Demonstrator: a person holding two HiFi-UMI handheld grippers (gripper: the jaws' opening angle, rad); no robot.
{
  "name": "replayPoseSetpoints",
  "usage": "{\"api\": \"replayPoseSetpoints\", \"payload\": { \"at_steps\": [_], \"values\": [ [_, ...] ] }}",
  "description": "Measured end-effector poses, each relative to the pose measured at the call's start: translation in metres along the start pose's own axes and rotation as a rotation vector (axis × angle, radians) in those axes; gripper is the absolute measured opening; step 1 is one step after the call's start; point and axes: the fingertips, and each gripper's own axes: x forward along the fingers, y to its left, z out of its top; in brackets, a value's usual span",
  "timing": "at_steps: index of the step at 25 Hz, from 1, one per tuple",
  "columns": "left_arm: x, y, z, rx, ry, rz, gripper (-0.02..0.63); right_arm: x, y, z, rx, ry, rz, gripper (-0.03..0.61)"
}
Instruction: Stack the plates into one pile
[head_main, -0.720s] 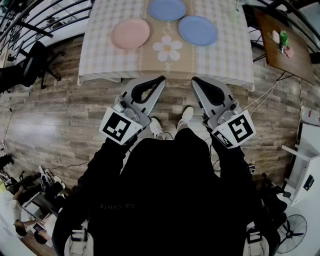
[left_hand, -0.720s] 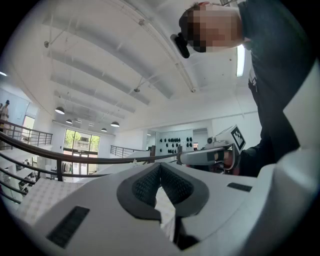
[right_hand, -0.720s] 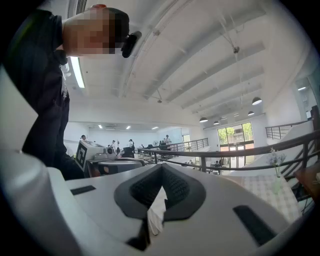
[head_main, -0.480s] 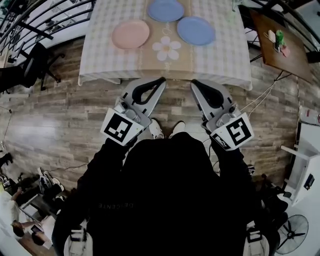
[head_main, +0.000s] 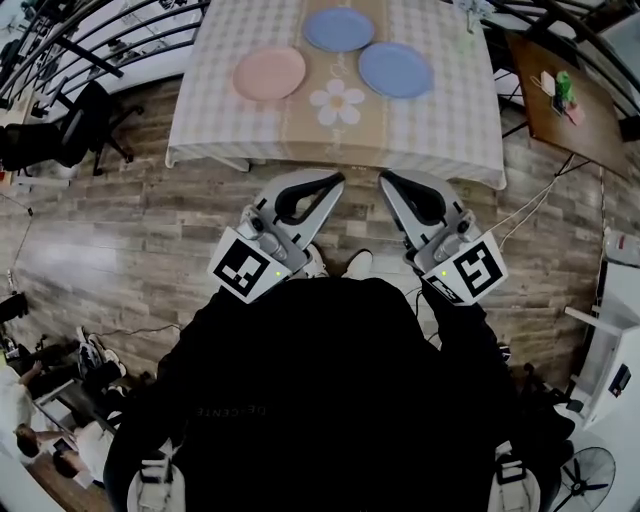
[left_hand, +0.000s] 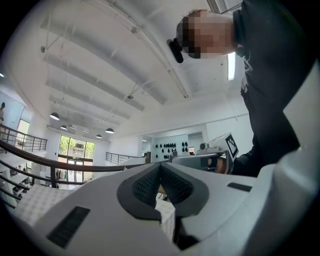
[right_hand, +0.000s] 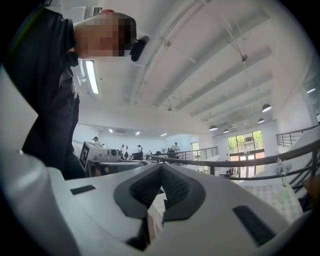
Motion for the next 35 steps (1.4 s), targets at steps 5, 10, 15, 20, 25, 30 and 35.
{"api": "replayPoseSetpoints", "payload": {
  "at_steps": [5, 10, 15, 20, 25, 30, 35],
  "values": [
    [0.004, -0.008, -0.004, 0.045, 0.037, 0.035, 0.02, -0.011, -0.005, -0.009, 0.021, 0.031, -0.044, 0.008],
    [0.012, -0.015, -0.013, 0.032, 0.064, 0.059, 0.02, -0.025, -0.006, -0.013, 0.009, 0.032, -0.048, 0.006],
    [0.023, -0.025, -0.017, 0.025, 0.075, 0.066, 0.02, -0.039, -0.005, -0.008, 0.016, -0.007, -0.022, 0.002],
    [0.032, -0.035, -0.02, 0.019, 0.089, 0.081, 0.02, -0.052, -0.005, -0.009, 0.032, -0.024, 0.008, 0.006],
    [0.042, -0.038, -0.026, 0.035, 0.096, 0.096, 0.02, -0.059, -0.011, -0.015, 0.021, -0.015, 0.033, 0.006],
    [0.052, -0.024, -0.034, 0.015, 0.092, 0.101, 0.02, -0.05, -0.023, -0.021, 0.023, 0.011, 0.042, 0.006],
    [0.059, 0.012, -0.045, -0.009, 0.081, 0.104, 0.02, -0.019, -0.044, -0.028, 0.041, 0.032, 0.028, 0.006]
  ]
}}
